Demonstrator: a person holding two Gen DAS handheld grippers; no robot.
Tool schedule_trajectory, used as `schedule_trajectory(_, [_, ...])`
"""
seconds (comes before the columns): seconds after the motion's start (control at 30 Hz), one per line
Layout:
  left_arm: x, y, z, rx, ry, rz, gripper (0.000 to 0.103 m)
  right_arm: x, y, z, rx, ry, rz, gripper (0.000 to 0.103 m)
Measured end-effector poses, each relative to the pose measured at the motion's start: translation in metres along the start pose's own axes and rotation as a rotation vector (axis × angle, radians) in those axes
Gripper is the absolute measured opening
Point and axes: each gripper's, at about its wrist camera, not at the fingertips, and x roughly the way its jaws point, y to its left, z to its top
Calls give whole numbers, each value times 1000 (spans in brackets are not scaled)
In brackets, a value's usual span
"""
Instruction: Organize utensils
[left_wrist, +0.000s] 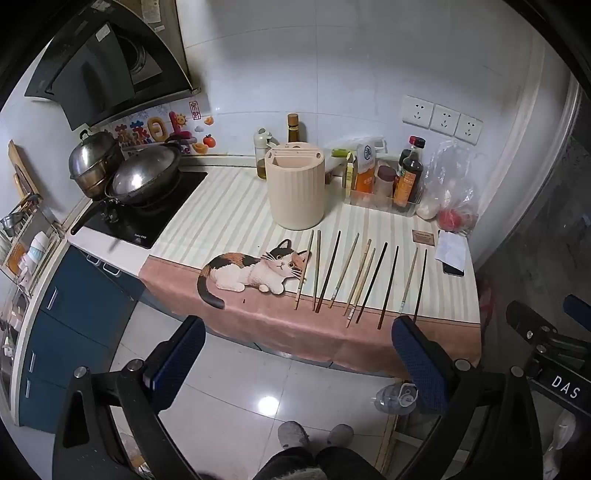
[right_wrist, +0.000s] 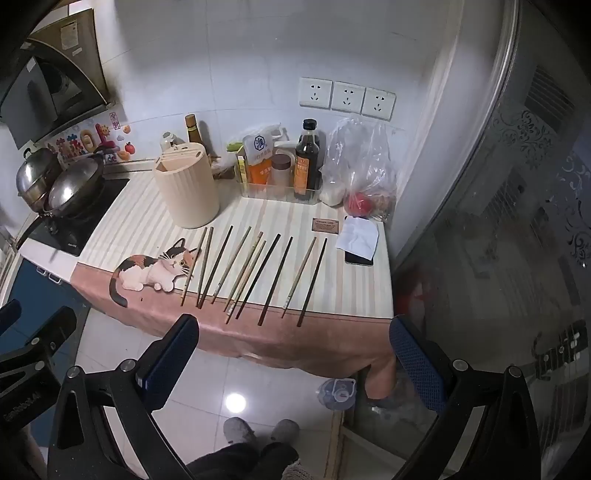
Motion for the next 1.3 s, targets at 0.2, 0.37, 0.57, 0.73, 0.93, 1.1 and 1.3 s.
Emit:
schedule_trajectory(0.2, [0,0,0,3,5,4,103,1,0,0,1,-4,-2,103])
schedule_trajectory(0.37, [0,0,0,-1,6,2,103,1,3,2,0,-12,-3,103])
schedule_trajectory(0.57, [-1,1,0,-8,6,1,103,-1,9,1,-3,-22,-5,103])
schedule_trajectory(0.73, [3,7,1,-8,3,0,103,-4,7,5,-12,-26,-3,103])
schedule_trajectory(0.93, [6,10,1,-14,-1,4,103,-5,5,5,-7,-29,9,103])
schedule_trajectory(1.1, [3,6,6,-9,1,2,103,-6,6,4,-7,-30,10,103])
schedule_trajectory(1.3, [4,6,11,-9,-3,0,103,-10,4,6,-13,-35,19,103])
